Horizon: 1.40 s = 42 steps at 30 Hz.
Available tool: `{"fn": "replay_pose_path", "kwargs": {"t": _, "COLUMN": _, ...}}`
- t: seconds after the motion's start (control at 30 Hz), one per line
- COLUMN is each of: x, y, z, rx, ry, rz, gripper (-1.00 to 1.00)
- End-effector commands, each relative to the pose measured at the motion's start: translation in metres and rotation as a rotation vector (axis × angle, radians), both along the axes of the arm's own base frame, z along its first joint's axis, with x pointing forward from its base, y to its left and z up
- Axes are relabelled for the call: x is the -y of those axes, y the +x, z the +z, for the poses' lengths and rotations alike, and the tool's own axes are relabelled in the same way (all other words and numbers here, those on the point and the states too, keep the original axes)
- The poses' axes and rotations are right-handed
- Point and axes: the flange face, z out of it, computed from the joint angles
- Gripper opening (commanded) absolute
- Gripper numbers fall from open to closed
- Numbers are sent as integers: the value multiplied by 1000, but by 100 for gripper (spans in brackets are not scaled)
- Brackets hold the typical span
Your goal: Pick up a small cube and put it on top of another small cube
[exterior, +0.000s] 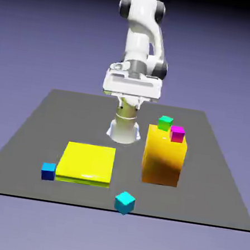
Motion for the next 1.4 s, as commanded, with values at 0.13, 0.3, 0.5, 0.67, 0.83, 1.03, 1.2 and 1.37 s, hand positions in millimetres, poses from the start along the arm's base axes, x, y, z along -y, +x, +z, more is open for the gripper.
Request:
{"fn": "replay_pose_path", "kwargs": {"t": 0.13, "x": -11, "y": 42, "z": -33, "rx": -171, "ry": -92, "rz": 115, "gripper": 0}}
{"fn": "replay_pose_path", "kwargs": {"t": 0.3, "x": -22, "y": 79, "z": -75, "rx": -340, "ry": -175, "rz": 239, "gripper": 0}}
{"fn": "replay_pose_path", "kwargs": {"t": 0.5, "x": -35, "y": 116, "z": -135, "rx": -543, "ry": -262, "rz": 397, "gripper": 0}}
{"fn": "replay_pose_path", "kwargs": {"t": 0.67, "x": -45, "y": 138, "z": -193, "rx": -710, "ry": -322, "rz": 536, "gripper": 0}}
{"fn": "replay_pose_path", "kwargs": {"t": 0.83, "x": -55, "y": 152, "z": -256, "rx": -878, "ry": -370, "rz": 680, "gripper": 0}}
{"fn": "replay_pose_path", "kwargs": {"t": 1.03, "x": -48, "y": 146, "z": -325, "rx": -880, "ry": -372, "rz": 680, "gripper": 0}}
{"fn": "replay_pose_path", "kwargs": {"t": 1.2, "x": -52, "y": 151, "z": -292, "rx": -879, "ry": -371, "rz": 680, "gripper": -100}}
{"fn": "replay_pose_path", "kwargs": {"t": 1.37, "x": 57, "y": 144, "z": -242, "rx": -910, "ry": -293, "rz": 498, "gripper": -100}}
